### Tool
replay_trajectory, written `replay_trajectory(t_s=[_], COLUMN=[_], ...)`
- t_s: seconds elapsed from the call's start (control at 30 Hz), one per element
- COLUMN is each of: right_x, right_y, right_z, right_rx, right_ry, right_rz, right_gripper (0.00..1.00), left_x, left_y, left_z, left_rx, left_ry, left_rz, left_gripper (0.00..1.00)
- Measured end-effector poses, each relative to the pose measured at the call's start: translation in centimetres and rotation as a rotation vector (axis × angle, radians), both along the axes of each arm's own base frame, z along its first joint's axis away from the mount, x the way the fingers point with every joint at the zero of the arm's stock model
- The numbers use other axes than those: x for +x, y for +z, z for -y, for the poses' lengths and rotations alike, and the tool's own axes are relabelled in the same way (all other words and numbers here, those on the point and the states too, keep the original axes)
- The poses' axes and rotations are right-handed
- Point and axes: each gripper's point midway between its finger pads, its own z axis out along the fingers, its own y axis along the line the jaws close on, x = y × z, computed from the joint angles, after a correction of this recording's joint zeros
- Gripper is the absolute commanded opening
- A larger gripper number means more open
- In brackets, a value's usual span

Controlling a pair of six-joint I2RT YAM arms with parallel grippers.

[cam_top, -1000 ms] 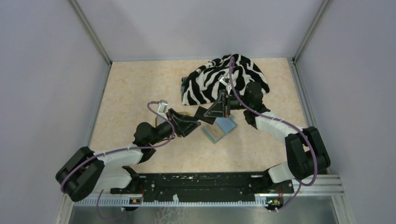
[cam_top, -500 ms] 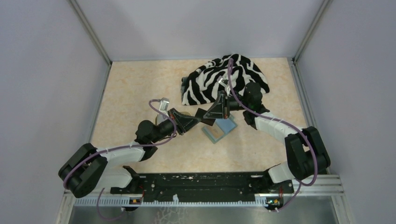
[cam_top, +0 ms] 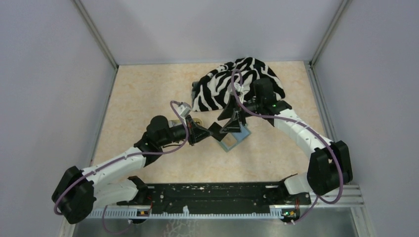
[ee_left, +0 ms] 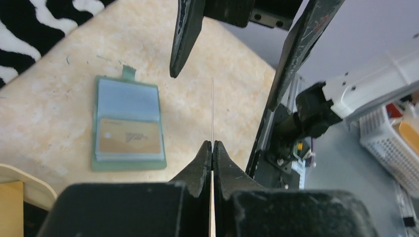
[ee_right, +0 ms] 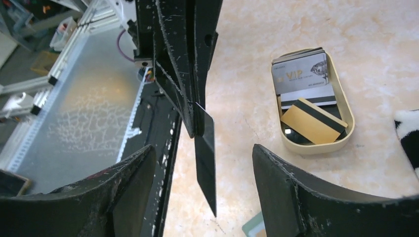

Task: Put the credit cards into the card holder
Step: Pick up the credit card from the storage box.

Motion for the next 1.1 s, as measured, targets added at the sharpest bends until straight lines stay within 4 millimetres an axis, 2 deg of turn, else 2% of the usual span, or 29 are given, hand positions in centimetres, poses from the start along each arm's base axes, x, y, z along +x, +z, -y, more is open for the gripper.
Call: replay_trajectory(t_s=[0.27, 0.63, 0.73, 0.83, 0.87, 0.9, 0.93, 0.97, 1.1], right_x=[-1.4, -2.7, -2.9, -3.1, -3.1, -3.2, -3.2, -3.2, -2.7], right_y=[-1.3, -3.6, -4.2, -4.7, -4.8, -4.8, -4.8, -4.7, -4.1], right_z=[0.7, 0.2, 0.2, 0.1, 0.0, 0.1, 0.1, 0.1, 0.1], right_rx=[-0.028, -0.088, -0.108, -0.122, -0.125, -0.128, -0.131, -0.133, -0.137], right_ry=[0.046, 0.092, 0.096, 0.105, 0.108, 0.109, 0.11, 0.109, 0.097], right_rz=[0.061, 0.053, 0.044, 0.038, 0.038, 0.032, 0.027, 0.029, 0.034], right_gripper=[0.65, 0.37, 0.23, 0.03, 0.0, 0.0, 0.0, 0.0, 0.0], left_x=[-1.7, -2.6, -2.7, -2.7, -2.7, -2.7, -2.6, -2.4, -1.1], left_y=[-2.5, -4.1, -4.2, -4.2, -4.3, -4.3, -4.3, -4.4, -4.2], left_z=[0.9, 1.2, 1.1, 1.1, 1.1, 1.1, 1.0, 1.0, 0.7], left_rx=[0.221, 0.329, 0.339, 0.342, 0.343, 0.344, 0.347, 0.35, 0.357], left_ry=[-0.194, -0.315, -0.32, -0.32, -0.32, -0.319, -0.314, -0.306, -0.21], left_rz=[-0.035, -0.072, -0.069, -0.069, -0.07, -0.07, -0.071, -0.071, -0.067], left_gripper=[0.0, 0.0, 0.0, 0.0, 0.0, 0.03, 0.18, 0.28, 0.59])
